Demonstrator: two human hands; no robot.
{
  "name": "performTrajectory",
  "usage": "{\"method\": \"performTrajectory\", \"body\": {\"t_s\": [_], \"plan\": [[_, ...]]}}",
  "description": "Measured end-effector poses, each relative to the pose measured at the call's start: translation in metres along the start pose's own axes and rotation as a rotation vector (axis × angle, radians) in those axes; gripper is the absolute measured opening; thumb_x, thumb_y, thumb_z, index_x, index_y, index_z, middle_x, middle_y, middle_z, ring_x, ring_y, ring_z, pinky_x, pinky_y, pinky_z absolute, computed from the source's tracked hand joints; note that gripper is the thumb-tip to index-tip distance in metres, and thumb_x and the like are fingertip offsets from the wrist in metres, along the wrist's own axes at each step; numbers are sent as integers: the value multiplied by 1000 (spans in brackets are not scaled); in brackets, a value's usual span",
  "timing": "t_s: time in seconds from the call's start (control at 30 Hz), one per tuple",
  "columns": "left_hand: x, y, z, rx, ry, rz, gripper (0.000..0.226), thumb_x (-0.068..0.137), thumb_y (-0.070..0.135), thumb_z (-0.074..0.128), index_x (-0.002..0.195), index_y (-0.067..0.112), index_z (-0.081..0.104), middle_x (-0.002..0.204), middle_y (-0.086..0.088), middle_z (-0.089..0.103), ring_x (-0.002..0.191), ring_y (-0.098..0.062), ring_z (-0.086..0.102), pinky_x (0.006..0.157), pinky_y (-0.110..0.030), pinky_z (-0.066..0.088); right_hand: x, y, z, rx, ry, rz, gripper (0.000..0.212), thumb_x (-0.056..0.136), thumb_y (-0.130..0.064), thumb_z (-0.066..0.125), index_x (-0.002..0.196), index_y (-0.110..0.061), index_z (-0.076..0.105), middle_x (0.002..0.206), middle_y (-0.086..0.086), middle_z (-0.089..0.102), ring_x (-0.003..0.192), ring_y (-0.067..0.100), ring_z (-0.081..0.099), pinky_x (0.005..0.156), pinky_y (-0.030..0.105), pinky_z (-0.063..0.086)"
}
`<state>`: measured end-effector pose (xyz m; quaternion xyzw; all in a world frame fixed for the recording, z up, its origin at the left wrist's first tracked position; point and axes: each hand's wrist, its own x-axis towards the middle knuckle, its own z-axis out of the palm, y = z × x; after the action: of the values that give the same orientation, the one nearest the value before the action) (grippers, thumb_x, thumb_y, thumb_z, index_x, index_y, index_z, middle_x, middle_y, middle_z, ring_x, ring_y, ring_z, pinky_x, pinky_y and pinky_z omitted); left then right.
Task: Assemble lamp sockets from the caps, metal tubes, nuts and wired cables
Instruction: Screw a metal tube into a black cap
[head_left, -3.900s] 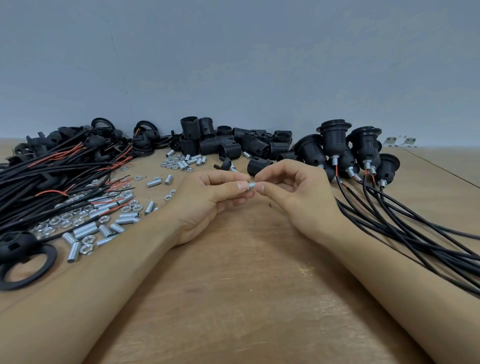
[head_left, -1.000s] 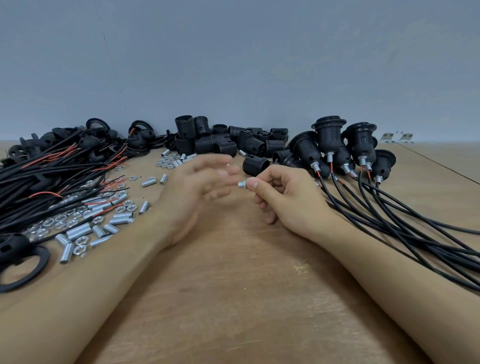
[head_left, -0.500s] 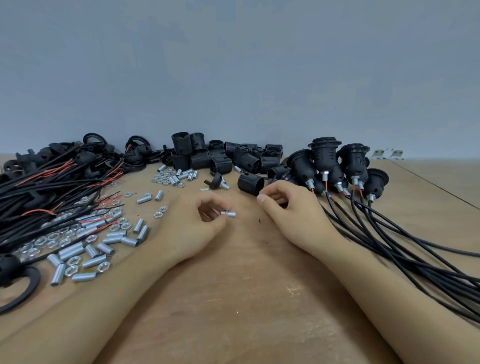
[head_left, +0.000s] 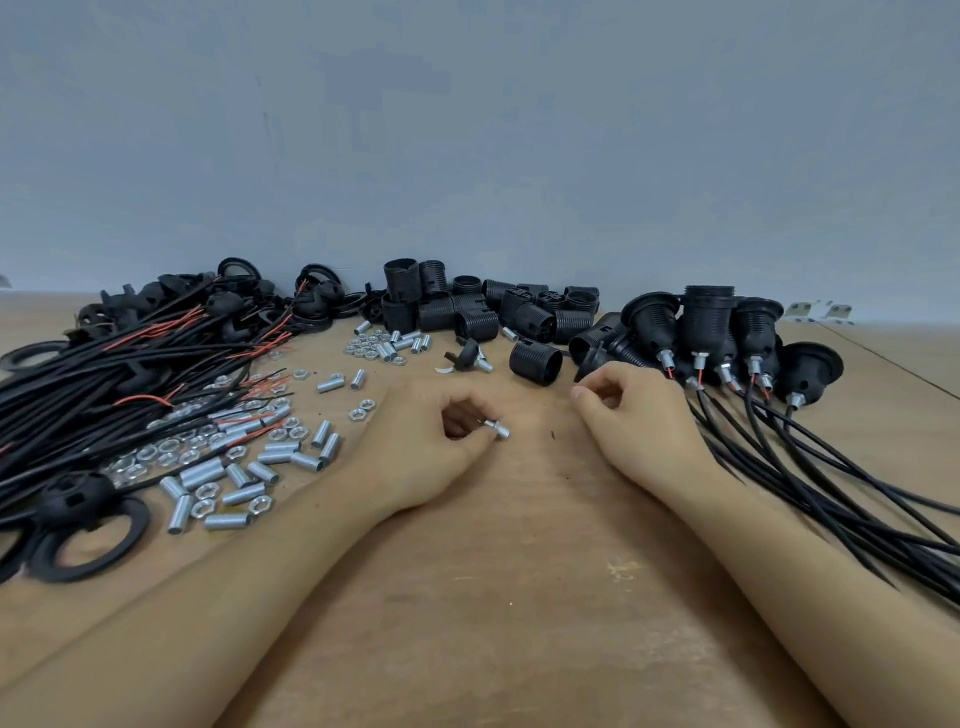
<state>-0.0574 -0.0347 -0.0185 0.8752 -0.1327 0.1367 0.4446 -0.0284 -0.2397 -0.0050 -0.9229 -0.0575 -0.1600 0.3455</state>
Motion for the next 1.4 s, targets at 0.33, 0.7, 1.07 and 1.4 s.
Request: {"method": "performTrajectory", "body": {"t_s": [0.33, 0.7, 1.07, 1.4], "plan": [[0, 1, -6, -278, 42, -20, 8, 86, 15, 75, 85, 23, 75, 74, 5, 76, 70, -8, 71, 71, -15, 52, -19, -20, 13, 254, -167, -443, 28, 89, -18, 71, 91, -44, 66, 86, -18, 69, 85, 1, 64, 71, 14, 49], [2, 3, -9, -501, 18, -73, 16, 79, 0, 78, 93, 7, 75, 89, -7, 77, 84, -16, 73, 79, -23, 55, -12, -19, 16, 312, -143, -429, 18, 93, -21, 66, 84, -37, 66, 80, -19, 67, 62, -1, 60, 59, 11, 43], [1, 6, -12, -614, 11, -91, 14, 76, 14, 80, 85, 6, 72, 77, -8, 75, 70, -15, 70, 69, -24, 55, -16, -22, 14, 352, -120, -503, 26, 89, -20, 71, 91, -45, 65, 85, -25, 67, 67, 3, 64, 59, 31, 55], [0, 7, -13, -493, -10, -31, 14, 79, -1, 79, 87, 8, 72, 81, 3, 75, 78, -7, 70, 75, -16, 54, -17, -19, 16, 328, -88, -467, 7, 82, -25, 76, 85, -20, 71, 77, -28, 66, 59, -6, 60, 55, 4, 40]]}}
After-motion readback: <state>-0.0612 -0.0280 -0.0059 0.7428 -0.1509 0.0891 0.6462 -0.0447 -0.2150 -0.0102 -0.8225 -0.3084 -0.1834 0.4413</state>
